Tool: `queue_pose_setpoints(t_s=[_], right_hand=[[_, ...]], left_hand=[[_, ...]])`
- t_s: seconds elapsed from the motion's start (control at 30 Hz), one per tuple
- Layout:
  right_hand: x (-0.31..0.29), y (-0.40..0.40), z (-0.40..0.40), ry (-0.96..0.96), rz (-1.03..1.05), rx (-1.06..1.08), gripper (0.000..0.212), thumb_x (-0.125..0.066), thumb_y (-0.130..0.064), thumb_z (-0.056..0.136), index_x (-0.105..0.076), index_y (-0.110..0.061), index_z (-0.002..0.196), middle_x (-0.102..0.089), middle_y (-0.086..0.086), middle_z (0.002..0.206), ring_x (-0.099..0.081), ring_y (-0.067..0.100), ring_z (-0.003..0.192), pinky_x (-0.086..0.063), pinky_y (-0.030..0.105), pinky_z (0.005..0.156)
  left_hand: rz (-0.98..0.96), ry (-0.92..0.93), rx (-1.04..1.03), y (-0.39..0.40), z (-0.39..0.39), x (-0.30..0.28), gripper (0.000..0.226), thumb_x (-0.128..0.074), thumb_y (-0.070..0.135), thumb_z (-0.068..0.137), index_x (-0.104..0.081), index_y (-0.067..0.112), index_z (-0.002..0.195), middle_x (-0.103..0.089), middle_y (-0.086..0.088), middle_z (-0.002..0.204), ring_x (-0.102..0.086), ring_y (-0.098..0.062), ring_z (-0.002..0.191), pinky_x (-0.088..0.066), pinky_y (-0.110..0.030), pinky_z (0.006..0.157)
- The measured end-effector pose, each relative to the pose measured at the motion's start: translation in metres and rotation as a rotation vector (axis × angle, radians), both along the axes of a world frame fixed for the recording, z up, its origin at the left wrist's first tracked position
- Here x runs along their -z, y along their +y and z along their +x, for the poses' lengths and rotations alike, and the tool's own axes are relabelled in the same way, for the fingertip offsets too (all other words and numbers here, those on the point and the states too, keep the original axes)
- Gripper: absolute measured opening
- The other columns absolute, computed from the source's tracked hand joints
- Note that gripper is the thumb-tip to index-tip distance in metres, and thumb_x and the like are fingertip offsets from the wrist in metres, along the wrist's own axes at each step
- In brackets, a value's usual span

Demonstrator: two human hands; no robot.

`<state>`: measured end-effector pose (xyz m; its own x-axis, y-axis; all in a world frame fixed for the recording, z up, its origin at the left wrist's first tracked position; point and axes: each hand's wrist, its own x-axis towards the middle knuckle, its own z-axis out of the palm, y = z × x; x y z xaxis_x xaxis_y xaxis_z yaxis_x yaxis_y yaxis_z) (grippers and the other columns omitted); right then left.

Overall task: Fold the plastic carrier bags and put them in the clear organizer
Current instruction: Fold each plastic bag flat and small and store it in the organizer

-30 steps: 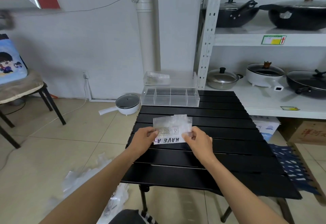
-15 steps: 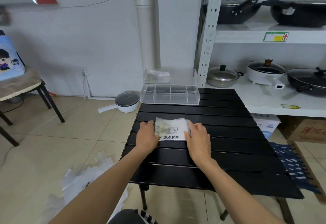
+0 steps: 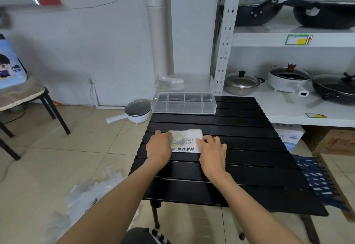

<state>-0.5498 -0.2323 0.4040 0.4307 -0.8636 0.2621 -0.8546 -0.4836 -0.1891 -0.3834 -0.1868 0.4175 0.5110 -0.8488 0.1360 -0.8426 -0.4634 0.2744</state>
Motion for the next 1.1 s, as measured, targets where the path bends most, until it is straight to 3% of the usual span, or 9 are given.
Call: queue_pose_setpoints(t_s=[0.23,0.33,0.47,0.57,0.7,0.87,0.97,1.03,1.1], right_hand=[[-0.001,0.0,0.0,-0.001,-0.009,0.012,0.046,-0.048,-0.006,0.094,-0.05,-0.026,0.136,-0.047,-0.002,0.139,-0.041,0.022,0.114,-0.033,0.035,0.091],[-0.001,0.001,0.0,0.006,0.0,0.009,0.047,-0.046,-0.006,0.094,-0.049,-0.027,0.136,-0.046,-0.003,0.139,-0.04,0.021,0.114,-0.033,0.035,0.092],[-0.002,0.001,0.0,0.001,-0.001,0.012,0.045,-0.048,-0.007,0.094,-0.05,-0.028,0.134,-0.046,-0.004,0.138,-0.04,0.021,0.114,-0.033,0.035,0.092],[0.0,0.0,0.0,0.0,0.013,0.01,0.046,-0.049,-0.007,0.093,-0.051,-0.028,0.134,-0.046,-0.004,0.138,-0.04,0.021,0.115,-0.033,0.035,0.093],[0.006,-0.006,-0.001,-0.13,0.043,0.02,0.048,-0.048,-0.006,0.094,-0.052,-0.032,0.135,-0.047,-0.003,0.139,-0.041,0.021,0.12,-0.033,0.036,0.096],[-0.002,-0.007,0.003,-0.745,0.301,0.002,0.052,-0.045,-0.023,0.102,-0.031,-0.037,0.15,-0.033,0.002,0.154,-0.036,0.02,0.138,-0.034,0.038,0.11],[-0.019,-0.008,0.014,-1.155,0.568,-0.024,0.062,-0.054,-0.021,0.099,-0.027,-0.046,0.149,-0.06,0.001,0.123,-0.061,0.02,0.109,-0.05,0.034,0.098],[-0.028,-0.018,0.025,-1.237,0.628,-0.055,0.07,-0.054,-0.01,0.097,-0.026,-0.05,0.147,-0.065,0.005,0.082,-0.064,0.024,0.082,-0.055,0.044,0.089],[-0.038,-0.032,0.04,-1.259,0.648,-0.079,0.072,-0.051,0.0,0.095,-0.031,-0.047,0.146,-0.061,0.019,0.077,-0.061,0.026,0.075,-0.053,0.049,0.087]], left_hand=[[-0.002,0.181,-0.075,-0.014,-0.003,-0.004,0.015,-0.055,0.01,0.088,-0.064,0.006,0.099,-0.061,-0.014,0.107,-0.061,-0.028,0.092,-0.05,-0.032,0.077],[-0.13,0.543,-0.204,-0.017,0.002,-0.011,0.015,-0.053,0.005,0.087,-0.066,0.006,0.093,-0.065,-0.012,0.102,-0.059,-0.028,0.097,-0.051,-0.034,0.08],[-0.218,1.184,-0.32,-0.011,0.009,-0.031,0.016,-0.059,-0.001,0.087,-0.064,0.011,0.079,-0.062,-0.007,0.082,-0.054,-0.015,0.066,-0.046,-0.025,0.057],[-0.02,1.138,-0.277,-0.004,0.005,-0.038,0.014,-0.063,0.005,0.085,-0.073,0.015,0.087,-0.063,-0.003,0.085,-0.044,-0.011,0.062,-0.041,-0.024,0.062],[-0.236,1.007,-0.065,0.006,-0.006,-0.03,0.041,-0.049,-0.017,0.079,-0.075,0.01,0.098,-0.066,-0.008,0.097,-0.055,-0.01,0.076,-0.043,-0.012,0.062],[-0.433,1.01,0.074,0.013,0.0,-0.036,0.039,-0.048,-0.015,0.08,-0.073,0.012,0.094,-0.064,-0.011,0.082,-0.051,-0.019,0.074,-0.043,-0.021,0.068],[-0.472,0.973,0.094,0.011,0.01,-0.048,0.043,-0.047,-0.016,0.078,-0.072,0.009,0.101,-0.064,-0.007,0.087,-0.055,-0.012,0.074,-0.046,-0.014,0.068],[-0.477,0.961,0.107,0.006,0.02,-0.055,0.046,-0.046,-0.018,0.078,-0.07,0.008,0.107,-0.064,-0.003,0.094,-0.056,-0.008,0.077,-0.047,-0.008,0.066],[-0.478,0.94,0.109,-0.002,0.032,-0.063,0.05,-0.047,-0.019,0.078,-0.067,0.01,0.113,-0.063,0.004,0.102,-0.055,-0.005,0.082,-0.046,-0.006,0.066]])
